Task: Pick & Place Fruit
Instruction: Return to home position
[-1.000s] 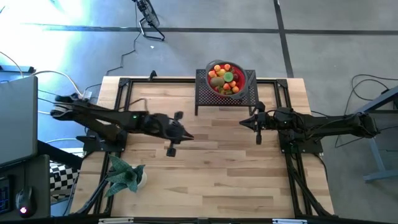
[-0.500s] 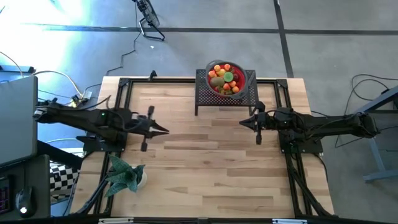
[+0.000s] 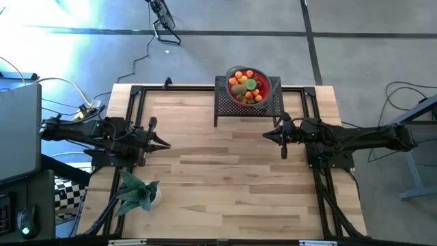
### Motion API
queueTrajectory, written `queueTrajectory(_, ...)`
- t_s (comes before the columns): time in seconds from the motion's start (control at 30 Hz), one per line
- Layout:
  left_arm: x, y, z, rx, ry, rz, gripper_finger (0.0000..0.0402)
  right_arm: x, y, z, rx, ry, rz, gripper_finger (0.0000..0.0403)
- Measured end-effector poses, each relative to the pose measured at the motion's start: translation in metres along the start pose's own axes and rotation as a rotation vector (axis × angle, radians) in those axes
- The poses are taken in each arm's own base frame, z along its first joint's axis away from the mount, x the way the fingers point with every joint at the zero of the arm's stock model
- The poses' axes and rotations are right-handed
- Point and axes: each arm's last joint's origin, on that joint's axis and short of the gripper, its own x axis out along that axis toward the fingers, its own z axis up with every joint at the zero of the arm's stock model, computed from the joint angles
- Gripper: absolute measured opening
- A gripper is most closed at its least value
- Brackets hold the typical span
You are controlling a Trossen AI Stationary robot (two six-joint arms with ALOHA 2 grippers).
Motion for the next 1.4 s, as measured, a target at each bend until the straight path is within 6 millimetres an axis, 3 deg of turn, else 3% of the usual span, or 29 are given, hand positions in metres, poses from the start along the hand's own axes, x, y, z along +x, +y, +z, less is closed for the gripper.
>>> queueTrajectory(0.23, -0.017, -0.004, -0.018, -0.006, 0.006, -0.048, 0.0024, -0.006, 0.001, 0.005, 0.067, -0.045, 0.034, 0.0005)
queueTrajectory(0.53, -0.045, -0.005, -0.033, 0.011, -0.133, -0.012, 0.0024, -0.018, 0.002, 0.013, 0.066, -0.134, 0.072, 0.0005)
queueTrajectory(0.8, -0.039, -0.004, -0.04, 0.02, -0.107, 0.051, 0.0024, -0.029, 0.004, 0.018, 0.07, -0.199, 0.137, 0.0005)
queueTrajectory(1.4, -0.001, -0.01, -0.102, -0.033, -0.105, 0.101, 0.0024, -0.054, 0.005, 0.024, 0.102, -0.308, 0.173, 0.0005)
